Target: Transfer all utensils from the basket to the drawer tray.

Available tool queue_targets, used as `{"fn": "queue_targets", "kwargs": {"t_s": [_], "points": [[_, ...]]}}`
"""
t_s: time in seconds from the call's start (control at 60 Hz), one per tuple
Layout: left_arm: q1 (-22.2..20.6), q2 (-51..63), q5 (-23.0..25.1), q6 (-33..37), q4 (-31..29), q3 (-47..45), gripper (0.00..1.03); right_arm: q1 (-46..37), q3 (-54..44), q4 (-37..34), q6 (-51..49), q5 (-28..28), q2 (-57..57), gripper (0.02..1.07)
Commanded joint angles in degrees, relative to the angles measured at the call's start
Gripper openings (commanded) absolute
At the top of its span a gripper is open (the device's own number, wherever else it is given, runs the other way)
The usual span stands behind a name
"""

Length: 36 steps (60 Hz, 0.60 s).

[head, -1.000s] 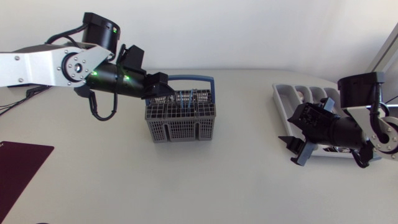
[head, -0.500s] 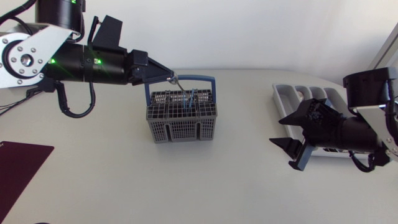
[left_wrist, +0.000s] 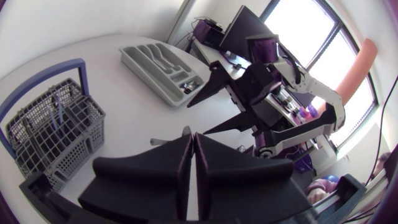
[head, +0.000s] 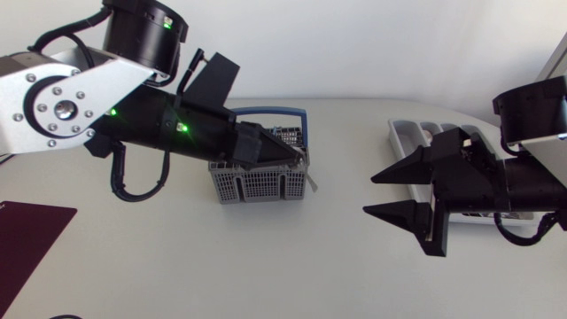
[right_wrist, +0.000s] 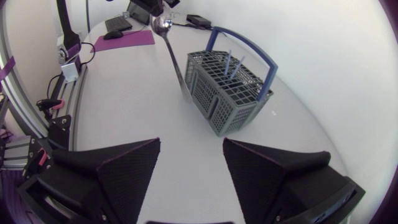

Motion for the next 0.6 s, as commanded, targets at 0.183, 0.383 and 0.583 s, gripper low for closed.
{"fn": "queue_targets", "kwargs": {"t_s": [0.183, 0.383, 0.583], "points": [[-5.62, 0.4, 0.64, 4.87, -2.32, -1.51, 0.04, 9.78, 0.76, 0.94, 5.21, -0.85, -1.33, 0.76], [-7.11, 0.31, 0.9, 7.06, -3.99, -1.86, 0.04, 13.74, -0.56, 2.96, 7.4, -1.38, -2.48, 0.69], [-7.9, 0.22, 2.05, 7.5, -4.69, -1.86, 0.04, 15.58, -1.61, 5.42, 8.55, -0.76, -2.56, 0.57]]}}
